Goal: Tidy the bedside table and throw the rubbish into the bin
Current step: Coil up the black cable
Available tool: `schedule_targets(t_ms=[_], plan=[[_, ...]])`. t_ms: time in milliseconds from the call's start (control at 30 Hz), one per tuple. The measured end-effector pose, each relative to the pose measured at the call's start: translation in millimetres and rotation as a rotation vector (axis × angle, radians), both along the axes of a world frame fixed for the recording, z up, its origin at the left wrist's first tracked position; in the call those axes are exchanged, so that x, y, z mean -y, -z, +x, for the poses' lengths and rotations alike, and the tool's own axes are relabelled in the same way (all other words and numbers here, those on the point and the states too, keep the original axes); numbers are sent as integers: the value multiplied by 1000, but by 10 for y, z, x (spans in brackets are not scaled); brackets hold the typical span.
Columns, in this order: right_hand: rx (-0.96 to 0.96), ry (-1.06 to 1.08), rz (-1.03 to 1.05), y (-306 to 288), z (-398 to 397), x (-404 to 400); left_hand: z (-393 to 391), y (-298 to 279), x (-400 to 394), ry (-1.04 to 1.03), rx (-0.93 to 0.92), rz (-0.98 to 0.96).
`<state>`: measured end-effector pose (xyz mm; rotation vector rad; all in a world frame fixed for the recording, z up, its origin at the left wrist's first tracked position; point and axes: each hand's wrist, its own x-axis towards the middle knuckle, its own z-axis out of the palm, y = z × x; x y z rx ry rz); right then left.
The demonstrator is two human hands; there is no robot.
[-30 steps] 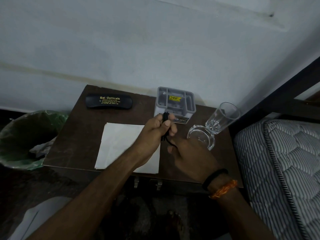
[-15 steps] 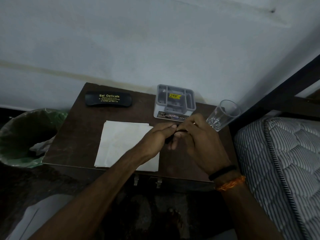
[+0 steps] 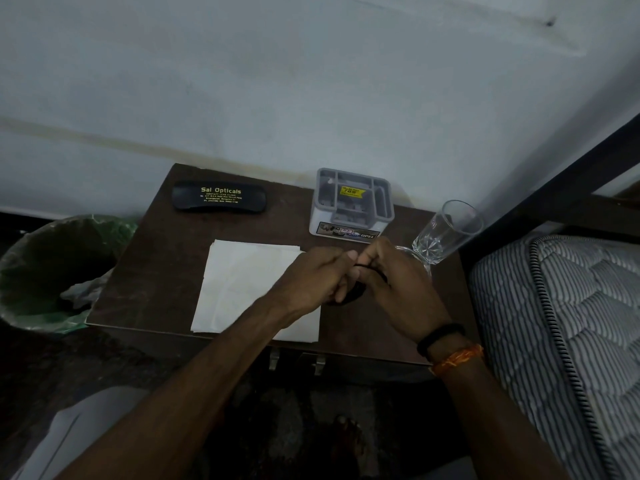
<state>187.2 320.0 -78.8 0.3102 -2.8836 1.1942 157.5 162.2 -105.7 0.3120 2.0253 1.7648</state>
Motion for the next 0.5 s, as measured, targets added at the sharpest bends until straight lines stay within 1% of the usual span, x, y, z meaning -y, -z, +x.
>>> schedule_targets(t_ms=[133,233,300,433,500], plan=[[22,16,1,44,-17,-22,-7,15,12,-40,-22,-23],[53,-25,-5,45,-15,-21,12,21,12,-28,-40,-48],[74,-56,13,43,-4,0,8,15,9,-29,-21,-62],[48,-103,70,74,0,63,-54,45,25,-65,54,-79],[8,-83,96,104,-20,46,-58,52,32,-72,76,-8]])
